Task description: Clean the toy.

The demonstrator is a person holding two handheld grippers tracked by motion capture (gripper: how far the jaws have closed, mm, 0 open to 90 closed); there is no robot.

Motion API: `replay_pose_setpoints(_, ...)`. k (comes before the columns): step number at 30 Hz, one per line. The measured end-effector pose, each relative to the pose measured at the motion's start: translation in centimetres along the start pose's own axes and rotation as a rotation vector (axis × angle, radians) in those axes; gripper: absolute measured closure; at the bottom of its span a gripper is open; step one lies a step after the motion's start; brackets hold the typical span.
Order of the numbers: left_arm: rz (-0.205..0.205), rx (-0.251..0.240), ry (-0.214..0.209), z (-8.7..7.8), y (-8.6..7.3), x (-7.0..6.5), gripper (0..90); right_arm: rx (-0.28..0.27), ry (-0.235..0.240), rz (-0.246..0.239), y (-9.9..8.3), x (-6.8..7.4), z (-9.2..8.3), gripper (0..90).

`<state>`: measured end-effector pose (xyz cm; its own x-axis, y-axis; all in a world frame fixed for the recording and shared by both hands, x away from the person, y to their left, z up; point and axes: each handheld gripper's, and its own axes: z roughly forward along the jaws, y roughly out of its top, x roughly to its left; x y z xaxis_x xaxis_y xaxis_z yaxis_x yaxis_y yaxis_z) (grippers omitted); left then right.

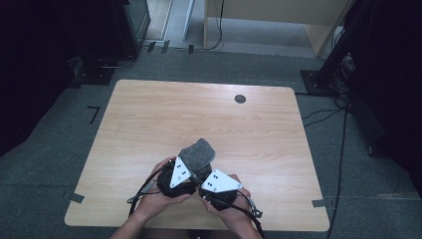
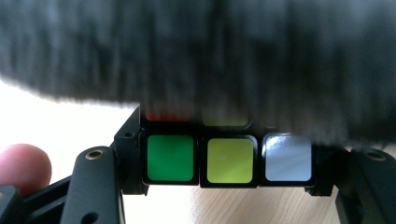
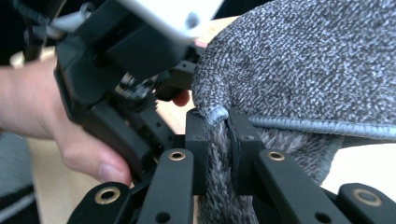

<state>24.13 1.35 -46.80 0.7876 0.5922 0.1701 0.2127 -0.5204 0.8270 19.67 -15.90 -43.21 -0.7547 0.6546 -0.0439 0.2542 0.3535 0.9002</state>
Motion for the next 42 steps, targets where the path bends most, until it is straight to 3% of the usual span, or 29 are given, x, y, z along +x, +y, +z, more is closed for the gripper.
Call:
replay_pose_setpoints(2, 0.013, 0.001, 0.01, 0.0, 0.1, -0.1, 34.3, -0.046, -0.012, 0.06, 0.0, -1.1, -0.8, 82.1)
replay_pose_setpoints(5, 0.029, 0.003, 0.004, 0.0, 0.1, -0.3, 34.3, -0.073, -0.068, 0.095, 0.2, -1.7, -1.4, 82.1)
replay_pose_setpoints(10, 0.06, 0.006, 0.011, 0.1, 0.1, -0.7, 34.2, 0.015, 0.034, 0.045, 0.2, -0.4, -0.3, 81.6)
replay_pose_setpoints(12, 0.056, 0.001, 0.007, 0.0, 0.0, -0.6, 34.3, 0.019, 0.038, 0.058, 0.2, -0.6, -0.3, 81.6)
replay_pose_setpoints(13, 0.052, -0.002, 0.012, 0.0, 0.0, -0.5, 34.2, -0.001, 0.038, 0.087, 0.2, -1.1, -0.6, 81.7)
replay_pose_setpoints(15, 0.041, -0.005, 0.012, -0.1, 0.0, -0.2, 34.3, -0.054, -0.015, 0.137, 0.2, -2.0, -1.4, 81.6)
replay_pose_setpoints(17, 0.035, -0.008, 0.007, 0.0, 0.0, -0.2, 34.3, -0.071, -0.034, 0.161, 0.2, -2.2, -1.7, 81.3)
replay_pose_setpoints(18, 0.035, -0.009, 0.006, 0.0, 0.1, -0.3, 34.3, -0.069, -0.023, 0.16, 0.2, -2.1, -1.6, 81.0)
replay_pose_setpoints(20, 0.042, -0.016, 0.006, 0.1, 0.1, -0.6, 34.3, -0.022, 0.044, 0.111, 0.3, -1.1, -0.8, 80.0)
replay_pose_setpoints(21, 0.047, -0.014, 0.011, 0.0, 0.1, -0.6, 34.3, 0.001, 0.033, 0.071, 0.4, -0.7, -0.5, 80.3)
replay_pose_setpoints(22, 0.049, -0.014, 0.008, 0.0, 0.1, -0.6, 34.3, 0.007, 0.025, 0.064, 0.4, -0.6, -0.5, 80.5)
replay_pose_setpoints(25, 0.026, -0.035, 0.006, -0.3, 0.0, 0.0, 34.3, -0.038, 0.028, 0.127, 0.4, -1.8, -1.2, 81.4)
replay_pose_setpoints(28, -0.027, -0.117, -0.043, -0.9, -0.2, 0.6, 34.3, -0.129, -0.053, 0.214, 0.4, -3.6, -3.0, 81.4)
replay_pose_setpoints(29, -0.045, -0.157, -0.073, -1.1, -0.2, 0.7, 34.3, -0.156, -0.051, 0.249, 0.3, -3.9, -3.4, 81.4)
replay_pose_setpoints(30, -0.04, -0.183, -0.082, -1.2, -0.2, 0.6, 34.3, -0.195, -0.021, 0.284, 0.3, -4.4, -3.7, 81.2)
replay_pose_setpoints(32, -0.009, -0.219, -0.099, -1.4, -0.3, 0.2, 34.3, -0.232, 0.059, 0.305, 0.2, -4.6, -3.9, 80.9)
replay_pose_setpoints(33, 0.001, -0.234, -0.106, -1.5, -0.3, 0.1, 34.3, -0.241, 0.104, 0.313, 0.2, -4.6, -3.8, 80.9)
replay_pose_setpoints(36, 0.011, -0.274, -0.112, -1.9, -0.4, -0.1, 34.3, -0.238, 0.128, 0.349, -0.2, -4.8, -3.4, 81.2)
replay_pose_setpoints(40, -0.015, -0.296, -0.119, -2.2, -0.6, 0.5, 34.3, -0.2, 0.031, 0.344, -1.3, -5.8, -3.2, 81.2)
replay_pose_setpoints(42, -0.021, -0.295, -0.125, -2.1, -0.7, 0.6, 34.2, -0.203, 0.052, 0.365, -1.4, -5.9, -3.3, 81.1)
